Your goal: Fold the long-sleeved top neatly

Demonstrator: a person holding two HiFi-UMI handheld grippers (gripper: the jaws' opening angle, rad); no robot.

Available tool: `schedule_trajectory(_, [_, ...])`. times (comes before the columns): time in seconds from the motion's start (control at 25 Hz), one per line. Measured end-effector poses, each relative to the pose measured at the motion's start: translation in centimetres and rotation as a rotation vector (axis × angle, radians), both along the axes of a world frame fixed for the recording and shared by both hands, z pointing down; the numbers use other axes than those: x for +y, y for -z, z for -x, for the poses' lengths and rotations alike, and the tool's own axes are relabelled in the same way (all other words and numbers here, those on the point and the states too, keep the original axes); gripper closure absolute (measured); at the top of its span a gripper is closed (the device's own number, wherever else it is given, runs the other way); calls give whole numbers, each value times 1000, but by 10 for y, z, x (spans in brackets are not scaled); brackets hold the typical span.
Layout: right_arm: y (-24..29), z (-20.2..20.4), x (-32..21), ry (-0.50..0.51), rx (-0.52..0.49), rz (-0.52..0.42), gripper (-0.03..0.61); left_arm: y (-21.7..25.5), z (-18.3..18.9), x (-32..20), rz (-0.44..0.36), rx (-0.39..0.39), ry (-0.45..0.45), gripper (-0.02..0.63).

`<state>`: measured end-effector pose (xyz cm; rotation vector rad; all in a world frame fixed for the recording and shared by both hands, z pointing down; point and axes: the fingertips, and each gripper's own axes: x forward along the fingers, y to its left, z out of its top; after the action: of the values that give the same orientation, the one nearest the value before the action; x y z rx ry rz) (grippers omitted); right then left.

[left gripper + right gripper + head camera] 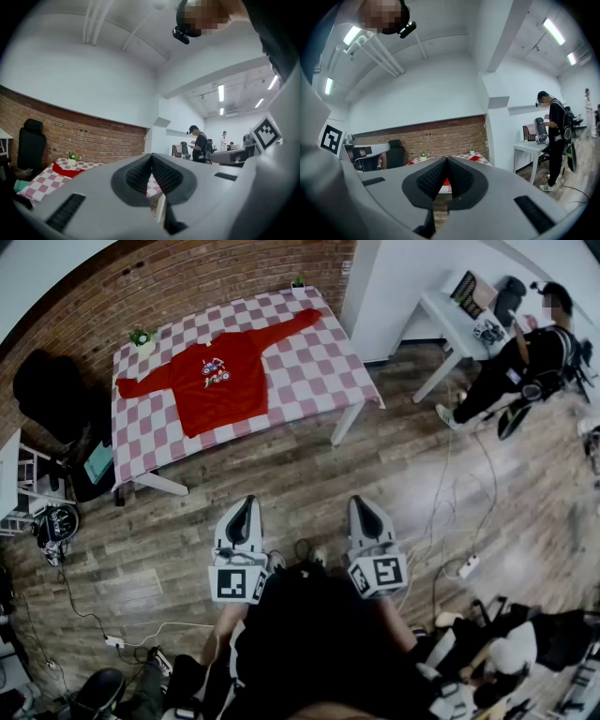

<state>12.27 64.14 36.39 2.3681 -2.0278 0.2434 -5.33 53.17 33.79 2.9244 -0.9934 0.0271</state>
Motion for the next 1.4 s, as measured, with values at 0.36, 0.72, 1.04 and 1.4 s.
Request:
schedule_trajectory(0.36, [8,9,4,12,14,-8,571,3,2,4,-13,-1,-13,607])
schedule_trajectory(0.72, [-8,24,-6,6,-16,-9,403,-3,14,0,3,0,-24,607])
schedule_trajectory(1.04, [-17,44,-15,-21,-18,20,405,-19,34,-9,51,16,-39,607])
schedule_trajectory(1.4, [-29,37,-53,-30,-43,30,405,-36,26,-37,75,-4,-48,607])
